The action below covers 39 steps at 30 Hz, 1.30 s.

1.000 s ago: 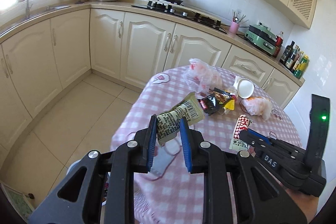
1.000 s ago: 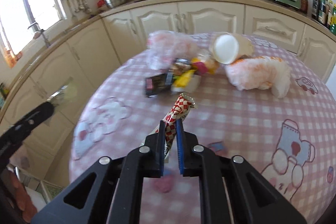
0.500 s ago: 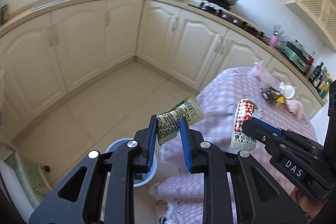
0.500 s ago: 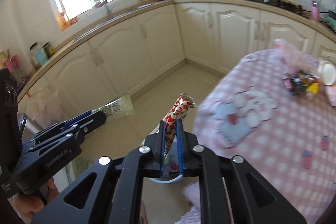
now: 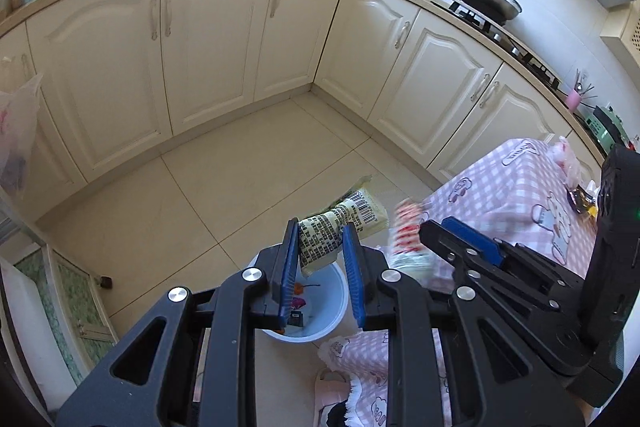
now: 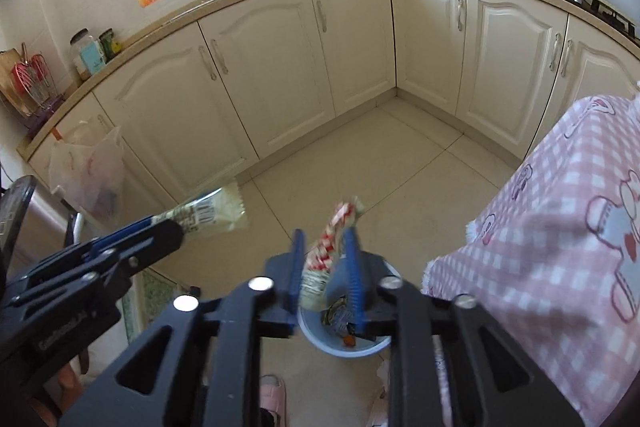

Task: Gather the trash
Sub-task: 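Carry both wrappers over the blue bucket and open both tools to drop them, then move both open tools back over the table toward the remaining trash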

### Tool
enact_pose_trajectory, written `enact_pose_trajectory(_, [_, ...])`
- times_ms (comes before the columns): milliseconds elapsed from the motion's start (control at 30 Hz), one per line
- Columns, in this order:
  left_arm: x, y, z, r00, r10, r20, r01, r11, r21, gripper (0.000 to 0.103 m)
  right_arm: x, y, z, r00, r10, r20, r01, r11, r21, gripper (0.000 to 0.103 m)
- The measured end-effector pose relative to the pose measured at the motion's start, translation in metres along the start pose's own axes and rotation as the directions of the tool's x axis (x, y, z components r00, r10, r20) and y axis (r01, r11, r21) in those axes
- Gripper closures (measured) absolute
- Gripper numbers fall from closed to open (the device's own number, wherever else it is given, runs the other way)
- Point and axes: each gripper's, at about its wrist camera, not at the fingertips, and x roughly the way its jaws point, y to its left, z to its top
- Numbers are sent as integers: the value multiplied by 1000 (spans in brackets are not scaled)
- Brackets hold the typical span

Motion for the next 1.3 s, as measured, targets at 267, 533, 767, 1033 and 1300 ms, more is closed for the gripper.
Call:
enact_pose_trajectory(267, [24, -2, -3, 999, -19, -48, 19, 1000, 6, 82, 13, -10, -4, 999, -39, -20, 39, 999, 19, 72])
enact_pose_trajectory(533, [39, -12, -6, 995, -40, -86, 42, 999, 21, 82, -3, -33, -7, 997, -73, 6, 73, 996, 57, 68])
enact_pose_trajectory(767, [38, -20, 11, 994, -75, -78, 77, 997, 16, 79, -22, -44, -3, 995, -80, 63, 74, 993, 88, 68])
enact_pose_trajectory(1033, [15, -38, 23, 997, -80, 1, 80, 996, 27, 41, -47, -55, -1, 990, -92, 110, 80, 991, 107, 65])
enact_pose_trajectory(1300, [-2, -53, 10, 997, -81, -13, 81, 995, 58, 41, -71, -56, -6, 987, -91, 133, 76, 990, 115, 64])
